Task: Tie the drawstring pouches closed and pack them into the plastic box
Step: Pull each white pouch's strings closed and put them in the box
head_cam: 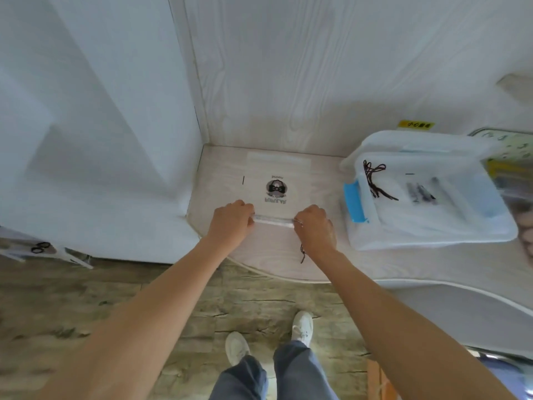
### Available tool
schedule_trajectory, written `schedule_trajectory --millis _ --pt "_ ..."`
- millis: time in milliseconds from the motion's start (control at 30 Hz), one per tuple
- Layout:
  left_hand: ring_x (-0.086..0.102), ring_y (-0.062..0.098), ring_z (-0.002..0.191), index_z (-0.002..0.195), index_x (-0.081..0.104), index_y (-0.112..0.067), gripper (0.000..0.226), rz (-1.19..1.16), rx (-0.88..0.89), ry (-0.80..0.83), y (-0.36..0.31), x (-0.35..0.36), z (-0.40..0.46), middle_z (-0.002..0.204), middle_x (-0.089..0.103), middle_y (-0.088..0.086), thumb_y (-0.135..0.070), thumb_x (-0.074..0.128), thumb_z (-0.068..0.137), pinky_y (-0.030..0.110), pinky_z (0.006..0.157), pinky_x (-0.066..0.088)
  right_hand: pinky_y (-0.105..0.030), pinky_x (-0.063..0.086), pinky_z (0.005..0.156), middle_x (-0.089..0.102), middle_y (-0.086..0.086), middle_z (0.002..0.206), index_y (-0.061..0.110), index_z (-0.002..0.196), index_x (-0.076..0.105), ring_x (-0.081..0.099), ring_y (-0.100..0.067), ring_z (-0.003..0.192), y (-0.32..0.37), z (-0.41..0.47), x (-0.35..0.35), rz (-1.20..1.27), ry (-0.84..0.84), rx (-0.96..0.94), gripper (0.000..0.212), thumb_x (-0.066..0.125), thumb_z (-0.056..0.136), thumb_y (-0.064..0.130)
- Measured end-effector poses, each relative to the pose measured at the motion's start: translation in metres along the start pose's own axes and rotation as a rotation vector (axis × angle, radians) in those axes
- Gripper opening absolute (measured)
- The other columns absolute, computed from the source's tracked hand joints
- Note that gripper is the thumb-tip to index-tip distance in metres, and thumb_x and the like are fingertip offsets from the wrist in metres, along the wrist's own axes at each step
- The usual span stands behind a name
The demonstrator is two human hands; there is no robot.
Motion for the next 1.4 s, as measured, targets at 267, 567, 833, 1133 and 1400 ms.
schedule_trajectory --millis 267,567,833,1133,1400 --pt "0.058 0.011 0.08 0.095 0.069 -0.007 0.016 -0.575 -0.224 -0.44 -0.003 -0.059 0.01 0.089 0.069 0.004 -0.013 0.055 0.091 0.005 0.071 0.032 -0.026 0.039 0.07 0.054 -0.012 0.103 0.005 0.106 0.064 0.05 -0.019 0.082 -0.002 0.001 -0.037 0.311 -0.139 0.03 0.019 0.055 0.092 0.014" --pt "0.064 0.02 0.073 0.071 0.057 -0.019 0.019 -1.285 -0.632 -0.534 -0.005 -0.066 0.014 0.071 0.062 0.002 -0.011 0.052 0.088 0.034 0.07 0.056 -0.022 0.052 0.072 0.066 -0.006 0.076 0.011 0.083 0.071 0.062 -0.019 0.075 -0.014 0.001 -0.053 1.08 -0.216 0.286 0.011 0.061 0.087 0.009" --pt "0.045 0.007 0.042 0.089 0.053 -0.005 0.019 -2.003 -0.796 -0.296 -0.017 -0.054 0.019 0.059 0.052 -0.002 -0.001 0.034 0.093 0.013 0.039 0.034 -0.015 0.043 0.066 0.07 0.009 0.074 0.017 0.086 0.064 0.057 -0.002 0.075 0.001 0.003 -0.055 1.924 0.002 0.43 0.017 0.049 0.095 0.016" --pt "0.049 0.008 0.034 0.071 0.042 -0.01 0.032 -2.539 -0.719 -0.408 -0.021 -0.056 0.023 0.066 0.043 0.0 -0.001 0.025 0.097 0.014 0.029 0.032 -0.017 0.04 0.048 0.053 0.006 0.048 0.014 0.075 0.052 0.062 -0.008 0.059 0.007 0.011 -0.077 1.865 -0.188 0.341 0.026 0.042 0.099 0.013" --pt "0.031 0.005 0.041 0.073 0.037 -0.018 0.031 -1.691 -0.635 -0.473 0.003 -0.071 0.018 0.061 0.037 -0.001 0.002 0.026 0.094 0.014 0.034 0.019 -0.035 0.044 0.063 0.058 -0.003 0.067 0.011 0.078 0.059 0.05 -0.022 0.063 0.008 0.016 -0.095 0.24 -0.136 -0.374 0.018 0.049 0.093 0.013"
Point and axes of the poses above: each hand's wrist, its own z-axis towards the middle knuckle, its own x-axis out of the palm, y = z × x, the point moved 4 cm from there along z, towards the middle knuckle
